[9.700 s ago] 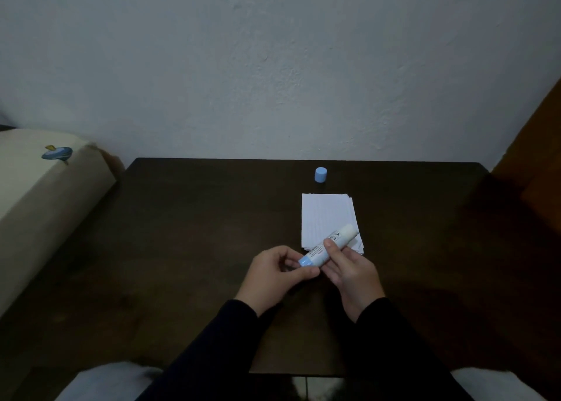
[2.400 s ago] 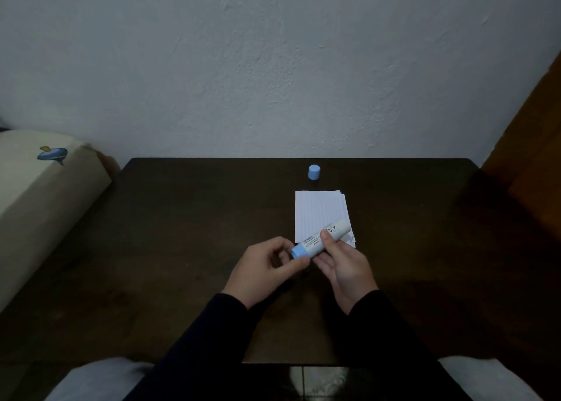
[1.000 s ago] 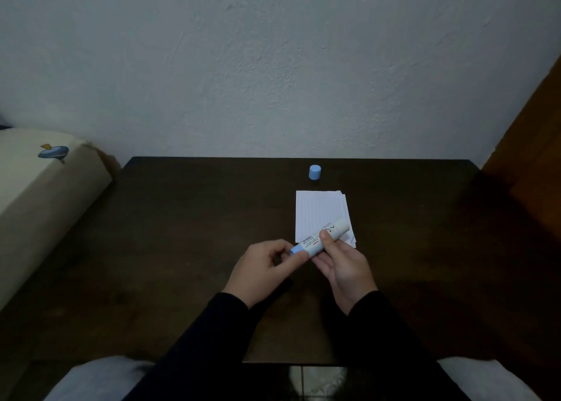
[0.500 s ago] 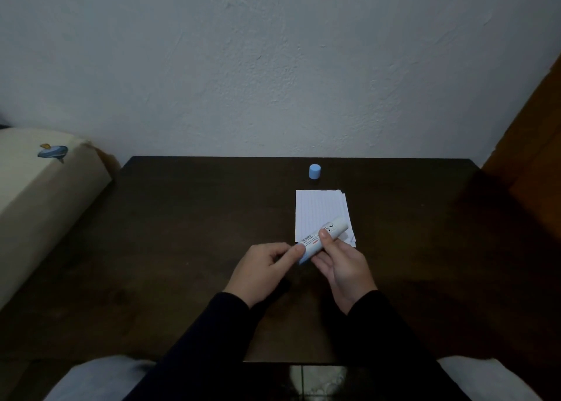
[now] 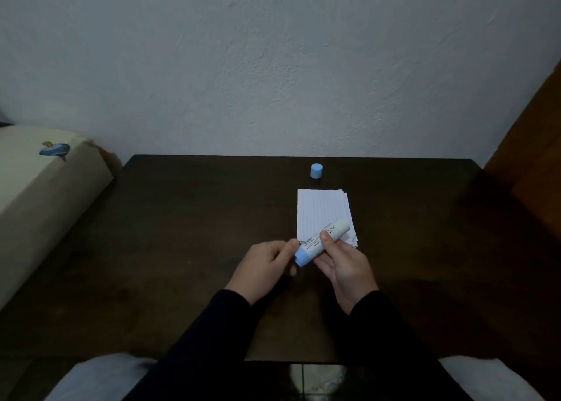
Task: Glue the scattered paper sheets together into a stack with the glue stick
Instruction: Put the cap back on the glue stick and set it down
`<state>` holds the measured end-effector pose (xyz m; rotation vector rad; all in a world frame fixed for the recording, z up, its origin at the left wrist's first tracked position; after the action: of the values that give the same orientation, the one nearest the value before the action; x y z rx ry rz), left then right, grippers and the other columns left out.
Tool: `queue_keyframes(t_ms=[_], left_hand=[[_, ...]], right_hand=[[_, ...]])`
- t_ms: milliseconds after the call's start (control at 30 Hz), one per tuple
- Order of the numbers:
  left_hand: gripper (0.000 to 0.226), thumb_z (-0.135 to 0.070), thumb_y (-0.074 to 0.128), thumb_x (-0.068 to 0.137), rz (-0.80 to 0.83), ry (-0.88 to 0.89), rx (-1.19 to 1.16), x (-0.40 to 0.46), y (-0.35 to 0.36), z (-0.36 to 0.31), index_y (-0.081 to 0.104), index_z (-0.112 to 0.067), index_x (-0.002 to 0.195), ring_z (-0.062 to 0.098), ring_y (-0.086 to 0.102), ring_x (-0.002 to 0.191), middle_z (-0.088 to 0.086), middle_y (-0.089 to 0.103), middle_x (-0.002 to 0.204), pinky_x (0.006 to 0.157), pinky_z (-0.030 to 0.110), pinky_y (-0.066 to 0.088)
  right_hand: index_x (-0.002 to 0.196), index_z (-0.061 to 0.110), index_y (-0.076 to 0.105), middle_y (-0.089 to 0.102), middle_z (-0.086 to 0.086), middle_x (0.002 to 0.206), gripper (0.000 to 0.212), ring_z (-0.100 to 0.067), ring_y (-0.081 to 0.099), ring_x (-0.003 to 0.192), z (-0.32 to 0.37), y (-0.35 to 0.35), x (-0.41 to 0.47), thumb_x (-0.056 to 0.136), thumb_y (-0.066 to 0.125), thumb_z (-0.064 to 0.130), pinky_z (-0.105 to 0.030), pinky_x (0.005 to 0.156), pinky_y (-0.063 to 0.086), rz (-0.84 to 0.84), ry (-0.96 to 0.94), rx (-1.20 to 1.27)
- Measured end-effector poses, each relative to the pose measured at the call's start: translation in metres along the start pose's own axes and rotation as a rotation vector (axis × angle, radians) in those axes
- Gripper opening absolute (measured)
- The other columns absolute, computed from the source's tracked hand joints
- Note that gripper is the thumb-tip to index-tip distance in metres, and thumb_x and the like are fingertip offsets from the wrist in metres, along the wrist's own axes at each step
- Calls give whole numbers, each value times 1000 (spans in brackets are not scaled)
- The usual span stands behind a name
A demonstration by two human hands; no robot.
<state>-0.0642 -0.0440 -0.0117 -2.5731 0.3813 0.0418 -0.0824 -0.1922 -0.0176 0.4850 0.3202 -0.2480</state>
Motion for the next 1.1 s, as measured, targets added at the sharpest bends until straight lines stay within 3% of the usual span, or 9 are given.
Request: queue_keyframes(t_ms=[100,167,233,400,533,833,967,1100], left_hand=[[32,-51,48,93,-30,12,-81,-1,-4,1,68,-29,82,3,58,63,-12,65,71,62,26,45],[17,-49,62,87,0,35,-136,-1,-1,1,69,-36,93,11,63,73,-11,69,83,66,28,50],[18,-44,68,84,24,50,-142,0,0,-2,68,-37,100,17,64,73,-6,70,89,66,30,52],[17,-35,57,94,-19,-20,-280,1,-9,-7,67,-22,100,14,58,58,2,70,88,54,20,45],[26,-37,49,98,-117,-100,-353,4,-16,-5,64,-17,92,14,56,56,-1,71,88,49,17,43],[29,-45,50,95,-185,-308,-492,17,-42,6,65,-21,101,11,56,60,0,72,92,52,20,42],[29,-44,48,96,-204,-315,-524,31,-47,8,64,-20,101,10,54,58,0,72,93,49,19,40],[28,-43,48,97,-217,-306,-566,45,-50,7,63,-18,98,12,52,58,2,71,91,52,23,37]], right_hand=[[105,14,62,66,-9,116,16,-19,64,108,1,3,-2,90,64,19,-34,92,53,1,-87,-73],[108,14,63,67,-7,114,21,-19,64,108,3,4,-3,88,66,21,-36,93,53,-12,-128,-140],[108,14,64,69,-6,111,21,-18,65,106,9,6,-3,89,66,23,-37,93,54,2,-144,-194],[102,32,62,64,15,99,12,-6,60,102,27,12,9,96,53,36,-32,91,52,19,-271,-528],[122,20,62,61,8,118,29,-3,54,104,38,18,43,96,55,31,-25,97,45,-42,-367,-766],[122,13,61,51,-3,126,28,-15,47,120,51,51,125,96,52,18,-19,96,34,4,-645,-1226],[121,12,61,47,-6,127,28,-20,40,124,49,60,154,94,52,16,-30,99,40,-25,-714,-1414],[126,12,58,40,-9,137,33,-23,35,131,56,67,178,93,53,14,-36,106,36,-101,-717,-1513]])
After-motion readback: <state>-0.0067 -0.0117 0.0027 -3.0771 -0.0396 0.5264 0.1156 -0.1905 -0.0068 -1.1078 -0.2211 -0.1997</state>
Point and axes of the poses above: each hand's wrist, its own x-axis towards the middle knuckle, its own y-axis out of the palm, z = x × y, the point moved 3 cm from there along x, towards the middle knuckle
